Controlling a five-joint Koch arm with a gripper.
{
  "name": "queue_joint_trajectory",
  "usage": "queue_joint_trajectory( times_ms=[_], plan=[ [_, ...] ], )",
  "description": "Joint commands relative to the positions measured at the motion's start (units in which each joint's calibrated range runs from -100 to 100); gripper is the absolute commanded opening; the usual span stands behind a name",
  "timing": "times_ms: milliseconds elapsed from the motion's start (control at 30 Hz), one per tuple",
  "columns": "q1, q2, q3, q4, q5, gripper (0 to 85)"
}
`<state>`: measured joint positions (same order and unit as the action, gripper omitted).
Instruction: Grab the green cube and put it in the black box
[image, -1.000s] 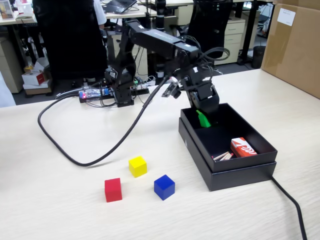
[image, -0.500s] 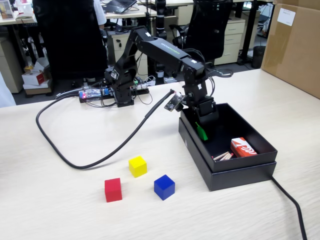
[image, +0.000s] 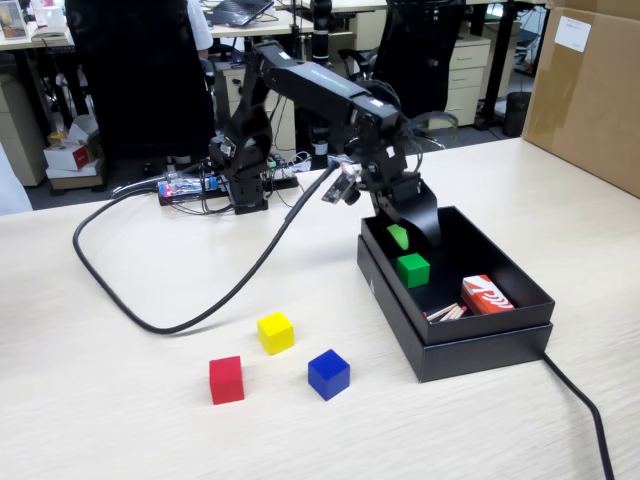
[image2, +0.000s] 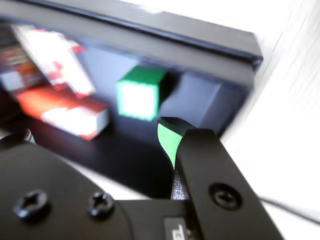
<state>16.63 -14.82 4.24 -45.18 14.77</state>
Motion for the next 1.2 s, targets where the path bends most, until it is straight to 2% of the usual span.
queue_joint_trajectory(
  times_ms=[0,200,433,633,867,1033,1167],
  plan=[
    [-0.9,-17.7,0.0,0.0,-2.1,47.5],
    [-4.8,-40.2,-11.6,0.0,-8.5,47.6],
    [-10.8,-64.6,-35.8,5.0,-13.8,47.6],
    [-15.2,-76.5,-54.7,9.6,-14.2,48.5],
    [-17.6,-85.2,-68.5,11.4,-15.3,49.7],
    [-18.5,-85.2,-78.6,24.4,-16.8,49.6],
    [-18.3,-85.2,-83.3,27.5,-16.8,49.7]
  ],
)
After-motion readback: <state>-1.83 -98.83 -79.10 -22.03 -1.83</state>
